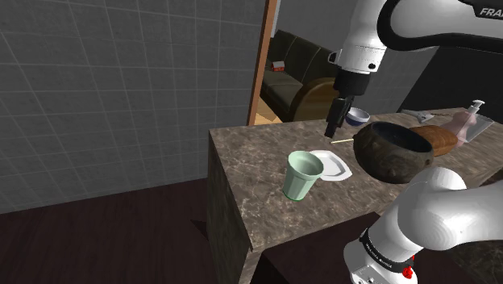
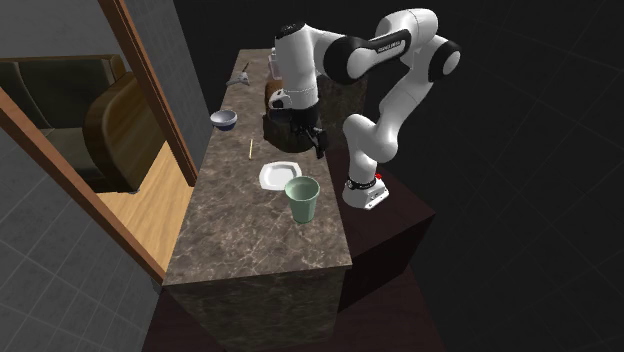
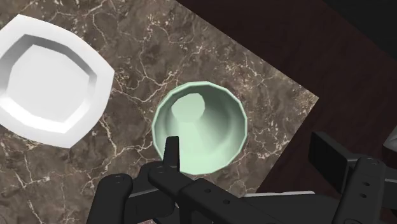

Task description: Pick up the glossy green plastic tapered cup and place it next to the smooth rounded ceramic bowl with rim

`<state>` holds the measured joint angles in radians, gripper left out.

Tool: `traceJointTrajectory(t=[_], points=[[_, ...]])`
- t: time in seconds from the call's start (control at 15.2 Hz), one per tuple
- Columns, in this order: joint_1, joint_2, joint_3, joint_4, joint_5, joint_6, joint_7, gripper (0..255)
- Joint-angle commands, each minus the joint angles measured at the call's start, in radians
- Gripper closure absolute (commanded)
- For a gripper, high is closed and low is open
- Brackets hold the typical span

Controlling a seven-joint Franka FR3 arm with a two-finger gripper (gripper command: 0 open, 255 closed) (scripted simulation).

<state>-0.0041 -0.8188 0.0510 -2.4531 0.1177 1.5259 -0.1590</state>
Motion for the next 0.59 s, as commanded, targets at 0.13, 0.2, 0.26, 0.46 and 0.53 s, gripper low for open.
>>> traceJointTrajectory(t=[0.13,0.2,0.26,0.46,0.53], points=[[-0.006,0.033,-0.037,-0.038,0.000,0.057,-0.044,0],[-0.009,0.053,-0.054,-0.055,0.001,0.085,-0.066,0],[-0.012,0.074,-0.072,-0.071,0.002,0.114,-0.089,0],[-0.018,0.151,-0.125,-0.108,0.008,0.202,-0.159,0],[-0.019,0.181,-0.142,-0.117,0.012,0.231,-0.183,0]])
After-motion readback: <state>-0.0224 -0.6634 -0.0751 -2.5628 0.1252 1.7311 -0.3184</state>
